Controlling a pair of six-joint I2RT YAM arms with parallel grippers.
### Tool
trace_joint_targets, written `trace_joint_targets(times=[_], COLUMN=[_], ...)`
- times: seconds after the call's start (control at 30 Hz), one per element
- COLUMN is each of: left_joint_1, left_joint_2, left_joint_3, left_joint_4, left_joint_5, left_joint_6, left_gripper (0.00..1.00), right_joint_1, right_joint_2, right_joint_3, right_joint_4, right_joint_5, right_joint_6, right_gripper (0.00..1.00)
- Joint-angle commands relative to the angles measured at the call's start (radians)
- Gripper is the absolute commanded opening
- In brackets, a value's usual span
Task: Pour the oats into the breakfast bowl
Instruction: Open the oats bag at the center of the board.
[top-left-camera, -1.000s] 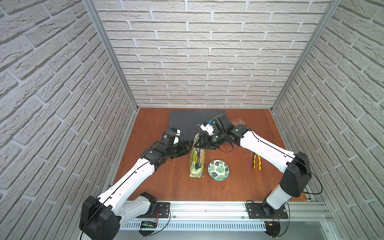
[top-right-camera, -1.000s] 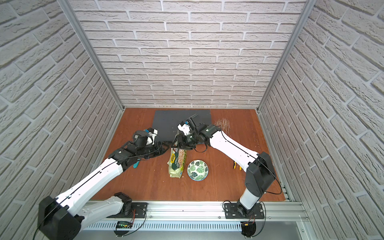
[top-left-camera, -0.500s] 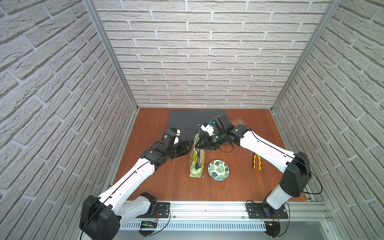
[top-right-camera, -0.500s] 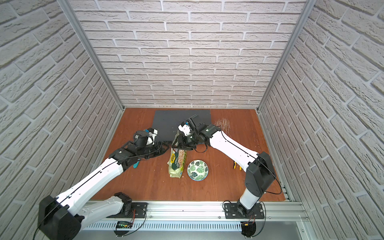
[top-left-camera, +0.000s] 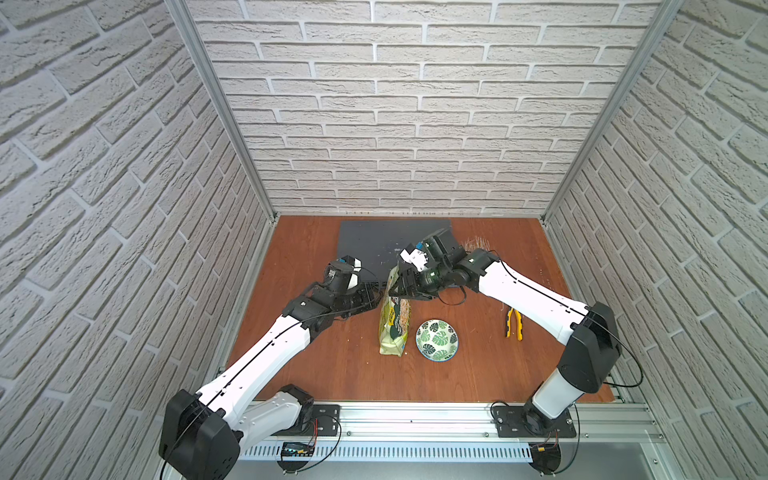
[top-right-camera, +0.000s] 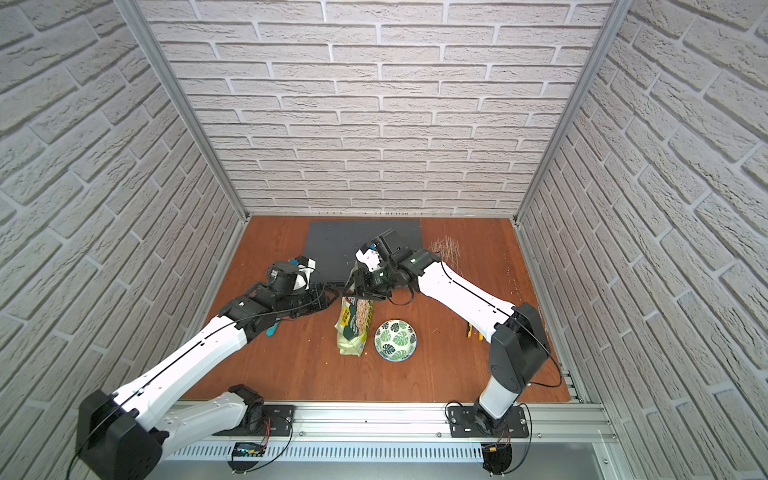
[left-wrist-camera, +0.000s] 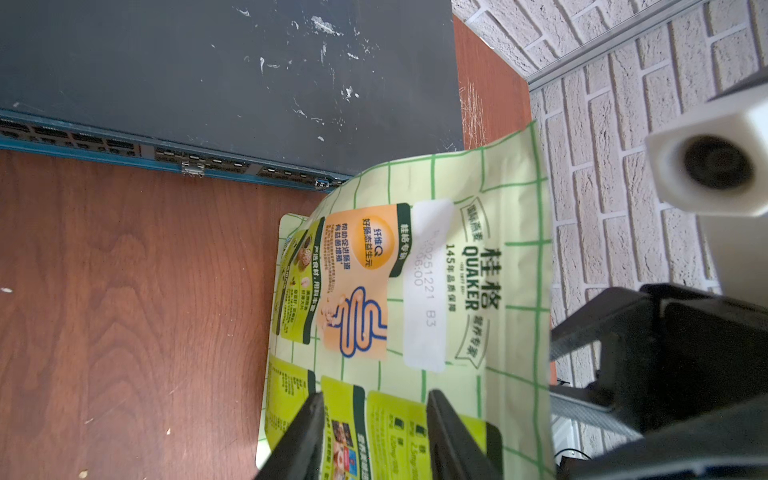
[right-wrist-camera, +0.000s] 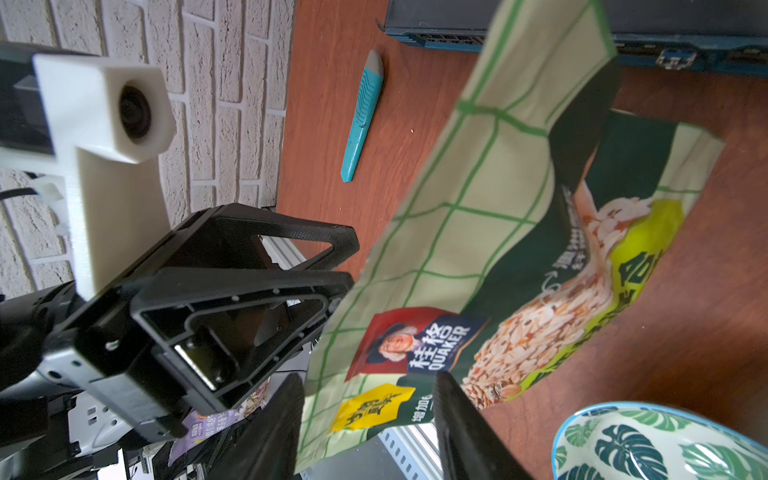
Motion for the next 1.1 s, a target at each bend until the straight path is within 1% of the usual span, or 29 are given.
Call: trace_joint_targets(times=[0.0, 0.07, 0.13, 0.2, 0.3, 0.37, 0.43, 0.6, 0.67, 0.73, 0.8, 1.07], left_joint_1=[-0.006, -0.005, -0.004, -0.005, -0.006, -0.006, -0.006, -0.003, -0.001, 0.000, 0.002, 0.011], left_joint_2=[0.003, -0.001, -0.005, -0.010, -0.018, -0.031, -0.054, -0.128, -0.135, -0.126, -0.108, -0.030], left_joint_3=[0.007, 0.010, 0.011, 0.011, 0.010, 0.006, 0.002, 0.000, 0.001, 0.005, 0.007, 0.009], left_joint_4=[0.029, 0.022, 0.017, 0.013, 0.020, 0.037, 0.069, 0.123, 0.134, 0.143, 0.155, 0.200], left_joint_5=[-0.014, -0.020, -0.021, -0.022, -0.004, 0.026, 0.053, 0.067, 0.082, 0.100, 0.113, 0.150], left_joint_6=[0.010, 0.012, 0.015, 0.015, 0.012, 0.003, -0.014, -0.050, -0.056, -0.060, -0.063, -0.078], left_gripper=[0.43, 0.43, 0.43, 0.43, 0.43, 0.45, 0.48, 0.56, 0.59, 0.59, 0.57, 0.39], right_joint_1=[0.008, 0.008, 0.008, 0.008, 0.008, 0.008, 0.007, -0.005, -0.009, -0.012, -0.013, -0.015], right_joint_2=[0.004, 0.004, 0.006, 0.005, 0.002, -0.006, -0.011, -0.022, -0.029, -0.033, -0.036, -0.039], right_joint_3=[0.018, 0.018, 0.017, 0.015, 0.011, 0.012, 0.011, -0.007, -0.016, -0.018, -0.018, -0.018], right_joint_4=[-0.021, -0.033, -0.044, -0.051, -0.036, -0.031, -0.039, -0.038, -0.026, -0.026, -0.027, -0.030], right_joint_5=[0.032, 0.044, 0.050, 0.057, 0.048, 0.054, 0.075, 0.093, 0.095, 0.097, 0.099, 0.101], right_joint_6=[-0.024, -0.029, -0.036, -0.042, -0.039, -0.038, -0.045, -0.054, -0.052, -0.053, -0.054, -0.055], right_gripper=[0.47, 0.41, 0.38, 0.37, 0.38, 0.42, 0.44, 0.46, 0.46, 0.47, 0.47, 0.48])
